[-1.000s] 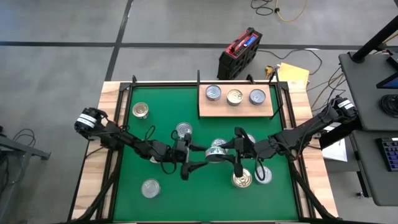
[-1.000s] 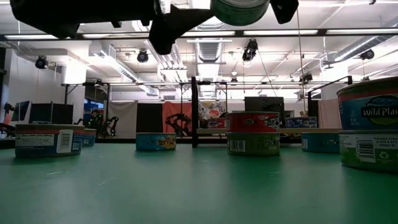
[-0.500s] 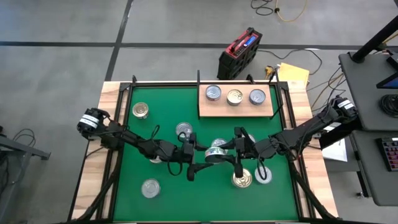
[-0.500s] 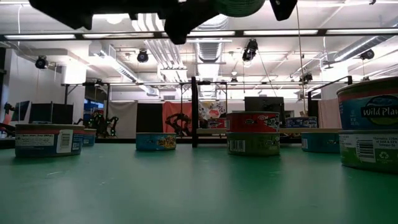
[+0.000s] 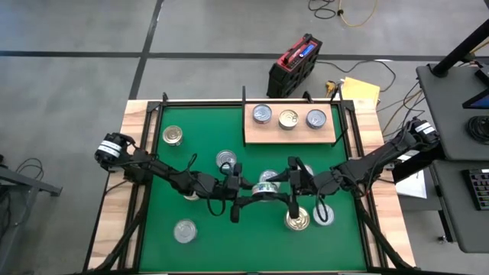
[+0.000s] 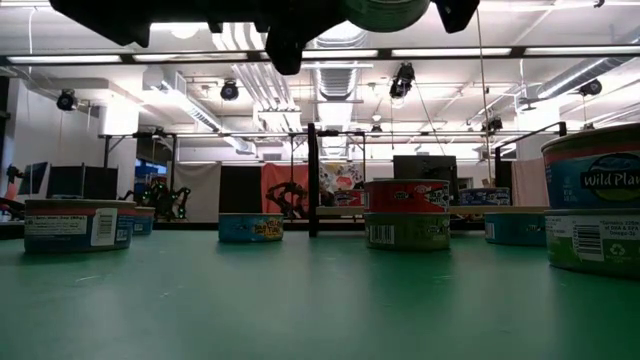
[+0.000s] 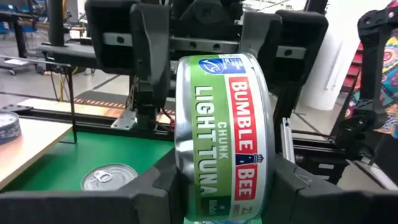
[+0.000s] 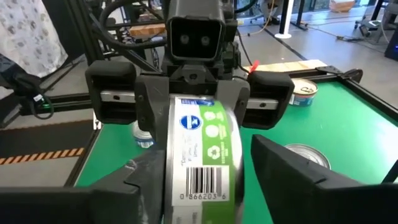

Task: Stack canned seafood by type on shelf
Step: Put the green tuna can on the shelf

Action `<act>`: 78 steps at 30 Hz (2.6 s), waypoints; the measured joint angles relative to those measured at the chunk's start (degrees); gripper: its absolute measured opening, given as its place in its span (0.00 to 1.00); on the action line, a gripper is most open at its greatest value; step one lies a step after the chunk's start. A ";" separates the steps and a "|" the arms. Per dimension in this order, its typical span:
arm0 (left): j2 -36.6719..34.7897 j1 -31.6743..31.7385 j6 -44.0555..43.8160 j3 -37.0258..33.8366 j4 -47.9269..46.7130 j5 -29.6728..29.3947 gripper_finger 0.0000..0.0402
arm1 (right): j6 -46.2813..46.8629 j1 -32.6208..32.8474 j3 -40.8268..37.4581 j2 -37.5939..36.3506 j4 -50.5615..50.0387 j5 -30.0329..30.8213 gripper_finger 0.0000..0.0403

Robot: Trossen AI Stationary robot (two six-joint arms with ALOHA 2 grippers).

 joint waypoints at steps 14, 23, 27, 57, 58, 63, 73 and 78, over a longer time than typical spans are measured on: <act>-0.22 0.07 -20.05 -18.91 34.36 -1.61 0.30 | -10.80 3.02 0.04 -4.38 -3.68 0.36 0.61; -0.24 0.26 -45.54 -23.42 36.14 -1.60 0.30 | -39.07 7.01 3.48 3.79 -3.87 6.80 0.55; -0.24 0.20 -55.70 -23.44 36.20 0.80 0.30 | -53.81 8.21 6.73 9.03 -5.05 11.11 0.55; -0.15 0.09 -65.11 -20.26 32.69 2.06 0.30 | -73.91 7.98 24.41 26.33 -16.73 30.62 0.52; -0.15 0.07 -65.09 -19.91 31.99 2.15 0.30 | -74.16 7.82 24.41 26.33 -16.71 30.63 0.52; -0.13 0.03 -64.87 -18.06 29.19 2.55 0.30 | -74.75 6.95 24.37 26.33 -16.70 30.81 0.49; -0.13 0.00 -57.14 -17.52 28.54 4.14 0.58 | -74.76 6.97 24.04 26.33 -16.99 33.16 0.33; -0.13 -0.02 -51.95 -17.59 28.68 6.16 0.69 | -71.27 6.97 24.01 25.77 -18.39 33.02 0.33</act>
